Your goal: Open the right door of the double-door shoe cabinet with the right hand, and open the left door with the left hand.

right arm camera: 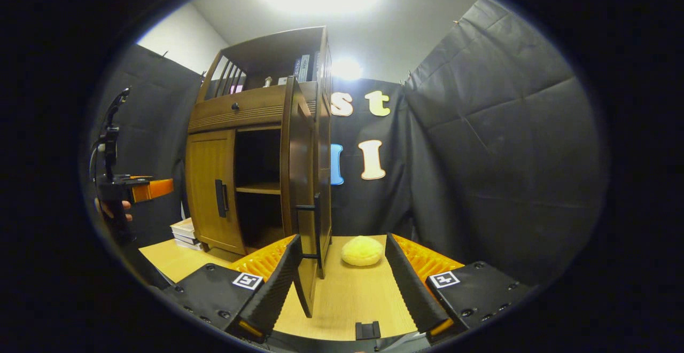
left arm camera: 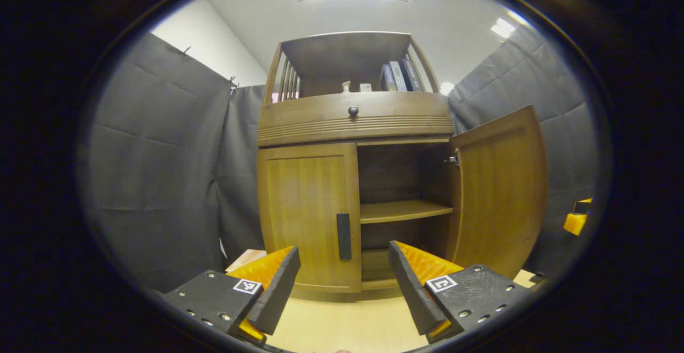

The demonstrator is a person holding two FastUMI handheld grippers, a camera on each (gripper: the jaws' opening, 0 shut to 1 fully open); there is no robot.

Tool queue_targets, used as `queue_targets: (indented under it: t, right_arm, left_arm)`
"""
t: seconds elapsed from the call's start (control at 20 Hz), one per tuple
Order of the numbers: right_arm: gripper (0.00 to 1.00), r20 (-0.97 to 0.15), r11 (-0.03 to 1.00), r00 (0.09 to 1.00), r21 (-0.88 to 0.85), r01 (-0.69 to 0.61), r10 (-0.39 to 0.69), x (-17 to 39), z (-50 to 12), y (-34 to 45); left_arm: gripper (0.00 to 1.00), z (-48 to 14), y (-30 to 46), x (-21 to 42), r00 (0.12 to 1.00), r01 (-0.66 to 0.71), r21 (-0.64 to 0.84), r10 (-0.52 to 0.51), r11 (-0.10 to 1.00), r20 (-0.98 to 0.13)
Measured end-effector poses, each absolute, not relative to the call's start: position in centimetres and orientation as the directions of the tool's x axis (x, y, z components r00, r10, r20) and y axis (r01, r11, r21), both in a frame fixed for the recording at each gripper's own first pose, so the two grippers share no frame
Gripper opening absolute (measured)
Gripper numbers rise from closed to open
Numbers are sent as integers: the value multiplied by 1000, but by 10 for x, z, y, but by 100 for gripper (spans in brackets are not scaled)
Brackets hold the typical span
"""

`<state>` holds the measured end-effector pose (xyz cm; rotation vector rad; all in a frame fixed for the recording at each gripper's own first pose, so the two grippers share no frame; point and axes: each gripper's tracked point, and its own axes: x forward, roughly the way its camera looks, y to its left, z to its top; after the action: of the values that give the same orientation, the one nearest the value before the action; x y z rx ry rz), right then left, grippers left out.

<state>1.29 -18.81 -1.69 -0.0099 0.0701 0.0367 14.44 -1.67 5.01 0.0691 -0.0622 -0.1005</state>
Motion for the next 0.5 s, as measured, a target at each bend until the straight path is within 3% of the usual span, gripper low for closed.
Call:
queue_targets:
  t: [0.1,0.25,0.45,0.5]
  right_arm:
    - [92,-70,1000,998,-13,-4,3,14,-17,-188]
    - [97,-52,999,998,-21,38,-39,18,-11,-188]
    - [92,-49,994,993,-36,104,-106,25,-9,-188]
    - [97,-54,992,992,-39,116,-118,27,-10,-186]
  left_arm:
    - [98,50,-15,169,992,106,78,-111,991,58]
    - [98,56,-17,209,988,130,79,-136,988,73]
    - [98,51,-17,258,984,162,51,-165,985,64]
    - [98,47,-16,269,983,169,48,-172,984,62]
